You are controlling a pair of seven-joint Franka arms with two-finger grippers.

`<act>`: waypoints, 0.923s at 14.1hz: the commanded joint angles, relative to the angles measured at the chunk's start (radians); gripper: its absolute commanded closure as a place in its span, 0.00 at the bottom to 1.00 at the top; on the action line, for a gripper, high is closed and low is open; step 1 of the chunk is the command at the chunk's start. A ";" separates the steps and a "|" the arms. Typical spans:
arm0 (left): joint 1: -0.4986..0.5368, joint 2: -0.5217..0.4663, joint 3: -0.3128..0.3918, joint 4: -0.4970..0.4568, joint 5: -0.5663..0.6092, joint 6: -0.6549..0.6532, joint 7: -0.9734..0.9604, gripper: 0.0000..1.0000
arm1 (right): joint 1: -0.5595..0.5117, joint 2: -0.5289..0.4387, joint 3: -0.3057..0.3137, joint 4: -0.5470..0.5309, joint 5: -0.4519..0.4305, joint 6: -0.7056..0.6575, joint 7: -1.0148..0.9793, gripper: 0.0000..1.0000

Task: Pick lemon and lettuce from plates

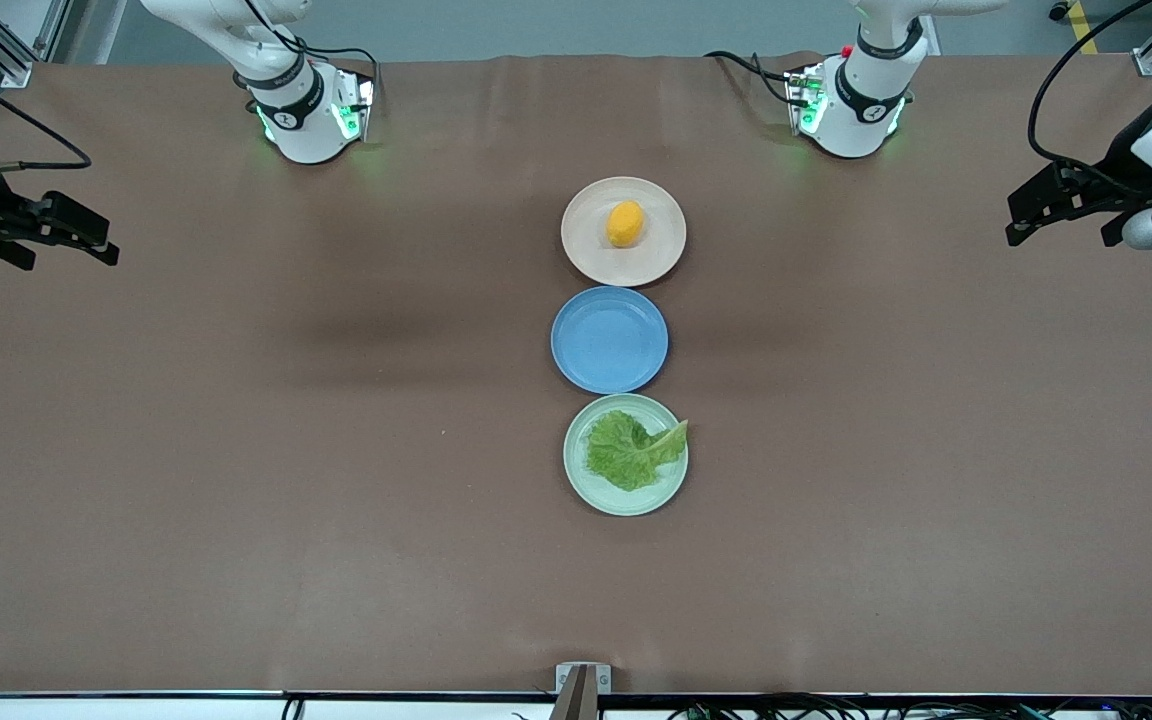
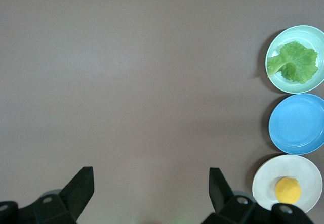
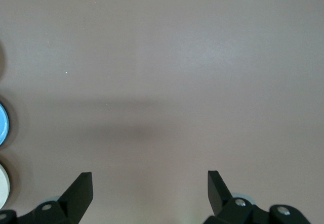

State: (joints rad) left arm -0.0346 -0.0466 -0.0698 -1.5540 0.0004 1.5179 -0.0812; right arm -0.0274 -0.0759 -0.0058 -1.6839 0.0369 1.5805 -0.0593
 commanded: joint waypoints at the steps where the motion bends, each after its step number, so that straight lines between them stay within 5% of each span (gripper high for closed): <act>1: 0.005 -0.002 0.002 0.000 -0.023 -0.010 0.006 0.00 | 0.006 -0.019 0.003 -0.013 -0.017 0.007 0.010 0.00; 10: -0.002 0.046 0.001 0.008 -0.036 0.004 -0.002 0.00 | 0.030 -0.019 0.003 -0.017 -0.019 0.006 0.099 0.00; 13: -0.028 0.150 -0.021 0.049 -0.095 0.018 -0.067 0.00 | 0.029 -0.019 0.003 -0.017 -0.042 0.010 0.070 0.00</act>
State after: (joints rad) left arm -0.0439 0.0274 -0.0776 -1.5533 -0.0528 1.5296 -0.0956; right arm -0.0026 -0.0758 -0.0019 -1.6853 0.0139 1.5813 0.0158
